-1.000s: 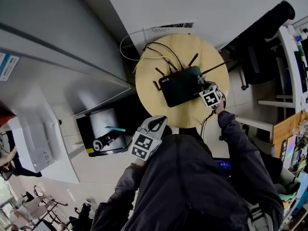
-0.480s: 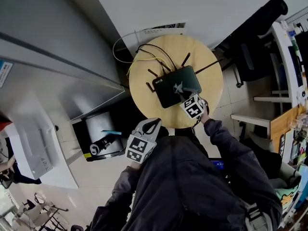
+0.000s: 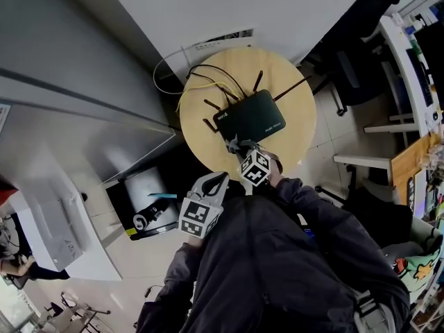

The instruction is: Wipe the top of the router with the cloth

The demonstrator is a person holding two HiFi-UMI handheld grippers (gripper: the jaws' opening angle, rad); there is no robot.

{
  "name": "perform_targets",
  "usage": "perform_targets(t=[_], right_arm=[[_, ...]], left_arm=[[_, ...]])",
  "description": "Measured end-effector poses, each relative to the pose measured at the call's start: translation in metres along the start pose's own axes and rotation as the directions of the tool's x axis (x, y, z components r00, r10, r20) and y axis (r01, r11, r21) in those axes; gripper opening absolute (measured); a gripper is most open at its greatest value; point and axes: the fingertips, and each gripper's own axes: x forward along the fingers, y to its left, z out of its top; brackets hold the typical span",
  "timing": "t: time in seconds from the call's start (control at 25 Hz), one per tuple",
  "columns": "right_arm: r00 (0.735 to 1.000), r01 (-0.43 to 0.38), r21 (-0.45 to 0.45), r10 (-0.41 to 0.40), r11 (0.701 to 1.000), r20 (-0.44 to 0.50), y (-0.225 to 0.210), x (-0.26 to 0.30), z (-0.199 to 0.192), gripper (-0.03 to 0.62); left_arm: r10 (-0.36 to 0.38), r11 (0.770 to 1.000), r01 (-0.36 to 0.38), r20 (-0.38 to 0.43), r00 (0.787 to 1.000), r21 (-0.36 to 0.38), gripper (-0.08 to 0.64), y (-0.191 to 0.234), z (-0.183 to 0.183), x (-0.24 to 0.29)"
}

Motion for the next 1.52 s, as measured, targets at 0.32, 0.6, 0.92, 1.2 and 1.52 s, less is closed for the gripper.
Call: perform_targets(t=[0.32, 0.6, 0.92, 1.2, 1.52], right_arm=[[0.993, 0.109, 0.126, -0.103, 0.986, -0.056, -0.074, -0.023, -0.044, 0.028], [0.977, 0.207, 0.216, -0.190, 0.954, -0.096, -0.128, -0.042, -0.079, 0.028], [0.949, 0.309, 0.247, -0.281, 0.919, -0.140, -0.167, -0.055, -0.104, 0.028], [0.942, 0.335, 0.194, -0.332, 0.922, -0.048, -0.142, -0.060, -0.085, 0.028], [0.997, 0.024, -0.001, -0.024, 1.000, 0.077, 0.014, -0.021, -0.027, 0.028]], left_arm=[[-0.021, 1.000, 0.021, -0.001, 1.000, 0.018, 0.000, -0.005, -0.002, -0.001], [-0.030, 0.999, 0.030, -0.006, 1.000, 0.027, 0.000, -0.007, -0.003, -0.002], [-0.038, 0.999, 0.039, -0.015, 0.999, 0.033, 0.000, -0.005, -0.005, -0.003], [-0.049, 0.998, 0.049, -0.014, 0.999, 0.040, 0.000, -0.005, -0.003, -0.001], [-0.079, 0.995, 0.082, -0.048, 0.996, 0.062, 0.000, -0.011, -0.006, 0.003]])
